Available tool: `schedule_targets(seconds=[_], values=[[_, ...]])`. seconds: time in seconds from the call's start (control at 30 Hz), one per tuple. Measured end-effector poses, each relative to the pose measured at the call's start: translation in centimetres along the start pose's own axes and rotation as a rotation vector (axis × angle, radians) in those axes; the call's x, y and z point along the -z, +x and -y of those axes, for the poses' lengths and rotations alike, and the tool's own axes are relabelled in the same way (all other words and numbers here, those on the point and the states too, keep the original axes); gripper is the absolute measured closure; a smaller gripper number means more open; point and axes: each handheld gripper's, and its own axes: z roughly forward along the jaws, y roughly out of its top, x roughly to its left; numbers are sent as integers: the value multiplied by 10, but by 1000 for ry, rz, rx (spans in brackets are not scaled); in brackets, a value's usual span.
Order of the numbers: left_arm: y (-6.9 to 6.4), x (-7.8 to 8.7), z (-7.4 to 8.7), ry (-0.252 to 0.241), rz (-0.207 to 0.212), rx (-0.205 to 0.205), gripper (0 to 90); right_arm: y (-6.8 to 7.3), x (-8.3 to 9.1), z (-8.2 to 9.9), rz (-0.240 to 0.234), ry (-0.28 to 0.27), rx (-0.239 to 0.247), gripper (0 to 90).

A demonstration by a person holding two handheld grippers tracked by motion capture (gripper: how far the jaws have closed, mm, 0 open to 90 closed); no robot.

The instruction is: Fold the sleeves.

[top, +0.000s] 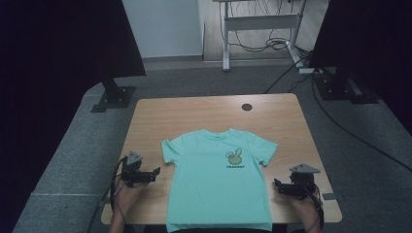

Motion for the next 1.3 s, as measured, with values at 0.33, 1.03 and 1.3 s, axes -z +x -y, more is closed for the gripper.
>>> schedule_targets(seconds=[0.33,1.03,1.3], values=[[4,-14,-14,3,14,-6,48,0,-1,0,3,7,-3,61],[15,-32,-36,-20,11,8,45,0,-2,-1,10,16,-10,27],[17,-42,-42,-15,8,5,44,0,-2,-1,10,16,-10,27]])
